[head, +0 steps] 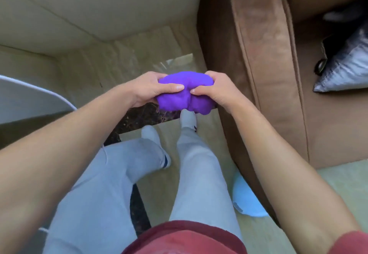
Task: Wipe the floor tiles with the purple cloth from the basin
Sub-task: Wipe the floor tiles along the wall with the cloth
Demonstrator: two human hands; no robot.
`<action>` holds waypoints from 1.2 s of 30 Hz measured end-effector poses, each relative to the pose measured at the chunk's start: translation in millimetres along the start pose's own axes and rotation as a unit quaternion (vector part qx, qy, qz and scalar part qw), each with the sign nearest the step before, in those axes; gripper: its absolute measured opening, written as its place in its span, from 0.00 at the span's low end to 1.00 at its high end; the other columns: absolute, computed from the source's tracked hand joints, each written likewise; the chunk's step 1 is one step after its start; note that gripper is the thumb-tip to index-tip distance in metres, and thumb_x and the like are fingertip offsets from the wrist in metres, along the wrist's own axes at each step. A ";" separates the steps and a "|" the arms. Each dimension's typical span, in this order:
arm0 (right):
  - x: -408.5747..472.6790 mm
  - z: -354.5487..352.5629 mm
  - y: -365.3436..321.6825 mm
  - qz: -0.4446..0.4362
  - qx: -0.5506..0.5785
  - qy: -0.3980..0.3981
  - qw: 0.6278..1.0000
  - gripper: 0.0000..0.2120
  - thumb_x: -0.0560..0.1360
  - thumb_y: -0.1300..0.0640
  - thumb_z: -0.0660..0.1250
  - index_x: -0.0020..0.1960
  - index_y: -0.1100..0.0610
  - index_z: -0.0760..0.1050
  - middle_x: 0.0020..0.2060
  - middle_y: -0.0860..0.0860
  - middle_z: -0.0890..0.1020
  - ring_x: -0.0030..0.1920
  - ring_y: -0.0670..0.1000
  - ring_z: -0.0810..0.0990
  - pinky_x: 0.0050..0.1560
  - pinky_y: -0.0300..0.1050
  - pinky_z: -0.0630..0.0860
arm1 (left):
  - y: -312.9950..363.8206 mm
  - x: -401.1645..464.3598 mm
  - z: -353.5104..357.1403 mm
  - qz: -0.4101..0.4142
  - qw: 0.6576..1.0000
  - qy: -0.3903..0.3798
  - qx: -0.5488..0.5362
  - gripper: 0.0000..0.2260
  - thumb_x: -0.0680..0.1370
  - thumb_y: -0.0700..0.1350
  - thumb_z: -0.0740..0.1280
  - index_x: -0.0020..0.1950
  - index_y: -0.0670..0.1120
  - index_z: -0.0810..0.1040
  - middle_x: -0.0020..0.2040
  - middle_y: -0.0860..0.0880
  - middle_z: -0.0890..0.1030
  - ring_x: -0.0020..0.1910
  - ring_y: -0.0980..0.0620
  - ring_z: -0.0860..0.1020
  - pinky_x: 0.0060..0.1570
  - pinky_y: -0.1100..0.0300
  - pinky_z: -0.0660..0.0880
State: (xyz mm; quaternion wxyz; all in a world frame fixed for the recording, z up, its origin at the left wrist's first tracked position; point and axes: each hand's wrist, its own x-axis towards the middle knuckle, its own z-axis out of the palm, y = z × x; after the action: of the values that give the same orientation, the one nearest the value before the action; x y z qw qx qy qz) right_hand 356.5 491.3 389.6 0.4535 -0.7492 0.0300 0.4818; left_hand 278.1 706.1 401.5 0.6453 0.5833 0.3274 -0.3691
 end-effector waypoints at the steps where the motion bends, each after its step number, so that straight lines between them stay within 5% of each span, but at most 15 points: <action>1: 25.9 4.3 -2.2 0.005 -0.017 -0.003 1.000 0.14 0.63 0.56 0.80 0.43 0.59 0.78 0.36 0.52 0.81 0.37 0.51 0.80 0.40 0.46 0.75 | -3.7 20.3 -11.5 -0.001 1.000 0.013 -0.007 0.17 0.72 0.46 0.78 0.59 0.45 0.84 0.59 0.39 0.86 0.56 0.45 0.85 0.58 0.49 0.82; 5: 127.1 22.9 -6.5 0.009 -0.049 0.008 0.999 0.12 0.66 0.62 0.78 0.39 0.54 0.74 0.34 0.50 0.80 0.33 0.48 0.78 0.35 0.41 0.72 | -11.4 105.7 -60.5 0.007 0.997 0.075 0.000 0.20 0.75 0.40 0.76 0.66 0.41 0.81 0.54 0.42 0.86 0.43 0.54 0.85 0.46 0.60 0.84; 8: 205.4 31.7 8.4 -0.003 -0.075 0.029 0.997 0.14 0.67 0.63 0.78 0.38 0.51 0.74 0.33 0.47 0.80 0.31 0.43 0.79 0.32 0.36 0.73 | -17.9 175.4 -88.4 0.028 0.994 0.104 0.037 0.20 0.76 0.41 0.74 0.68 0.40 0.78 0.55 0.43 0.83 0.43 0.52 0.81 0.39 0.64 0.80; 12: 333.2 53.1 46.6 -0.019 -0.156 0.027 0.987 0.13 0.68 0.63 0.77 0.39 0.51 0.75 0.33 0.44 0.79 0.33 0.41 0.77 0.27 0.29 0.71 | -50.0 290.5 -132.5 0.068 0.974 0.196 0.093 0.18 0.75 0.42 0.76 0.61 0.45 0.74 0.43 0.49 0.78 0.37 0.52 0.77 0.22 0.71 0.71; 16: 457.0 66.0 94.6 -0.059 -0.247 0.071 0.965 0.14 0.68 0.58 0.77 0.50 0.56 0.77 0.43 0.51 0.83 0.44 0.52 0.82 0.43 0.40 0.78 | -93.0 405.4 -169.7 0.090 0.960 0.225 0.142 0.19 0.73 0.47 0.78 0.61 0.42 0.80 0.48 0.46 0.80 0.46 0.50 0.78 0.41 0.63 0.75; 19: 519.0 73.0 116.7 -0.089 -0.294 0.123 0.944 0.15 0.66 0.54 0.78 0.48 0.53 0.76 0.46 0.51 0.81 0.47 0.53 0.81 0.38 0.38 0.71 | -116.4 467.7 -192.5 0.109 0.954 0.247 0.133 0.21 0.72 0.49 0.78 0.62 0.43 0.80 0.49 0.47 0.80 0.48 0.50 0.79 0.46 0.60 0.74; 22: 554.7 84.4 129.5 -0.122 -0.375 0.175 0.902 0.23 0.68 0.50 0.76 0.61 0.55 0.76 0.63 0.57 0.76 0.62 0.57 0.76 0.56 0.42 0.72 | -134.4 502.5 -210.9 0.133 0.942 0.267 0.155 0.25 0.72 0.49 0.79 0.65 0.44 0.77 0.54 0.47 0.81 0.52 0.50 0.80 0.48 0.63 0.72; 24: 553.8 95.9 132.2 -0.150 -0.414 0.254 0.861 0.32 0.70 0.50 0.73 0.72 0.54 0.69 0.74 0.58 0.67 0.74 0.59 0.66 0.71 0.53 0.68 | -144.6 510.0 -220.2 0.157 0.919 0.306 0.191 0.29 0.72 0.52 0.78 0.69 0.45 0.74 0.60 0.46 0.81 0.56 0.49 0.79 0.53 0.61 0.73; 26: 538.2 112.2 131.7 -0.232 -0.438 0.308 0.812 0.34 0.71 0.51 0.69 0.76 0.52 0.65 0.77 0.59 0.64 0.77 0.62 0.61 0.74 0.61 0.63 | -152.1 506.7 -226.1 0.177 0.899 0.339 0.214 0.32 0.72 0.55 0.76 0.72 0.45 0.71 0.66 0.42 0.77 0.61 0.44 0.78 0.60 0.55 0.74; 29: 517.0 145.9 142.6 -0.282 -0.462 0.196 0.818 0.32 0.75 0.50 0.66 0.77 0.48 0.64 0.79 0.59 0.60 0.79 0.64 0.56 0.73 0.70 0.60 | -169.5 489.4 -231.9 0.188 0.861 0.367 0.296 0.35 0.73 0.57 0.74 0.75 0.43 0.69 0.70 0.38 0.73 0.65 0.37 0.76 0.66 0.45 0.72; 32: 519.3 154.0 154.8 -0.193 -0.545 0.075 0.813 0.31 0.79 0.39 0.58 0.80 0.42 0.55 0.82 0.56 0.48 0.81 0.63 0.42 0.74 0.76 0.48 | -201.4 463.8 -242.9 0.149 0.817 0.370 0.416 0.37 0.74 0.57 0.73 0.78 0.45 0.66 0.78 0.38 0.66 0.75 0.35 0.68 0.70 0.38 0.67; 36: 548.7 99.8 142.7 -0.103 -0.547 0.143 0.818 0.32 0.78 0.34 0.55 0.79 0.43 0.57 0.82 0.55 0.47 0.81 0.62 0.44 0.73 0.76 0.51 | -260.0 434.9 -263.9 0.025 0.802 0.383 0.457 0.38 0.76 0.60 0.69 0.82 0.50 0.58 0.84 0.42 0.50 0.83 0.37 0.50 0.75 0.30 0.51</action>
State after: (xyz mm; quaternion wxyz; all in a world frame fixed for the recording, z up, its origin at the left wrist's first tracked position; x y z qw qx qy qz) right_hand 511.4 693.3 -126.7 0.0063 -0.9332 -0.2513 0.2568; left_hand 280.2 915.2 -130.1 0.1345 0.9127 0.3263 -0.2060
